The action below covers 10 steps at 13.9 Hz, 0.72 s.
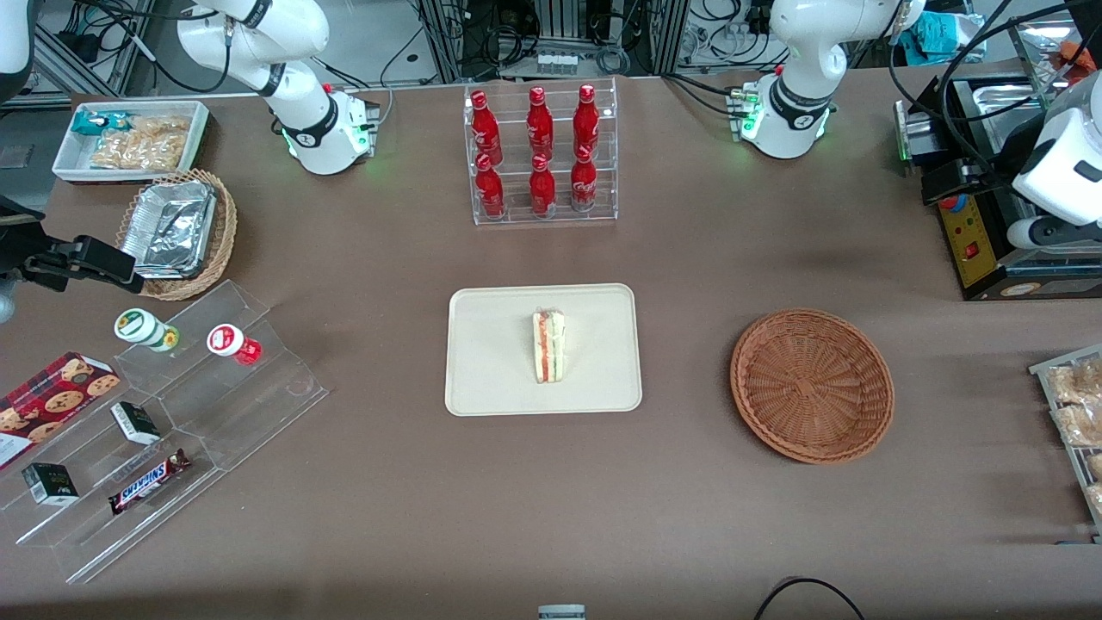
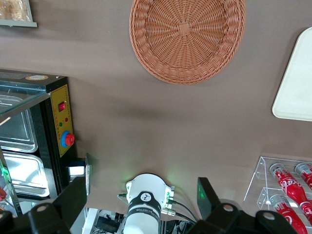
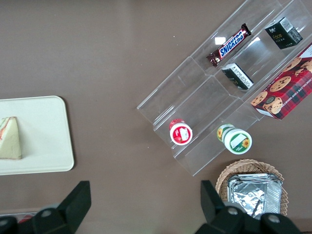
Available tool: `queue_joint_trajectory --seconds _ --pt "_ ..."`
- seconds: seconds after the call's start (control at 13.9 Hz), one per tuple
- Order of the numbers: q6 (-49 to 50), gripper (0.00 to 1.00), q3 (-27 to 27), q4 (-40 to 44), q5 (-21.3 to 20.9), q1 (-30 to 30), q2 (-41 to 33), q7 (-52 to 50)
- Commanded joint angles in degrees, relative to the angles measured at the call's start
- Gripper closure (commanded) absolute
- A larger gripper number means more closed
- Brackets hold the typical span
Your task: Place sandwich from basket to tray
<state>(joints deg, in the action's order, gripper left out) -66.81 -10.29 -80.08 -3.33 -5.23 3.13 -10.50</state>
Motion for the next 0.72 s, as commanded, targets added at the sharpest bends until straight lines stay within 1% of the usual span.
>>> queue_joint_trajectory --seconds 0.0,0.14,0.22,0.5,0.65 --pt "-2.43 0.0 -0.52 -3.91 -0.71 -0.57 -3.47 1.1" --pt "-9.36 0.0 -0.43 -12.6 -0.8 -0.57 -8.64 1.62" --pt "-10.96 0.0 -0.43 -14.03 -0.72 -0.66 -9.45 1.8" --pt "-9.84 0.0 0.36 -11.42 -0.28 -0.75 -7.18 1.27" --pt "-9.4 0.0 0.45 -10.54 -0.71 -0.66 -6.74 2.15"
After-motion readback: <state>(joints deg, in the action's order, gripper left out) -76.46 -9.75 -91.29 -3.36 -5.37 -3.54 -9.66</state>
